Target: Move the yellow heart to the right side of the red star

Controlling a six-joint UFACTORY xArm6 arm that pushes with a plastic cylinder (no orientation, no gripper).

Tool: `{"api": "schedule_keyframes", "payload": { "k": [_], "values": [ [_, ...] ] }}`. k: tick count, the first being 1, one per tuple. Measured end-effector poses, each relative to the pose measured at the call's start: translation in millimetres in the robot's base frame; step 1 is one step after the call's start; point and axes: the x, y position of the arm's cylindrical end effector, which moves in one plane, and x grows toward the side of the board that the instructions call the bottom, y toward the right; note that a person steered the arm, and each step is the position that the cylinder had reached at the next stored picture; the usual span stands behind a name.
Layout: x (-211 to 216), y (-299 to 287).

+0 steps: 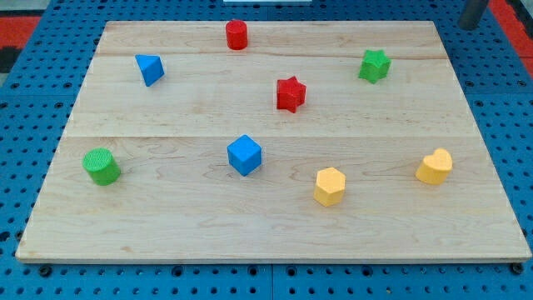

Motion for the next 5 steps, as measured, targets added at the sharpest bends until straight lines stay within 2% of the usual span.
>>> {"api": "schedule_keyframes", "payload": {
  "k": [1,2,4,5],
  "values": [
    [20.3,-20.8],
    [61.6,-77.4],
    [219.0,-109.9],
    [274.8,-119.1]
  ]
}}
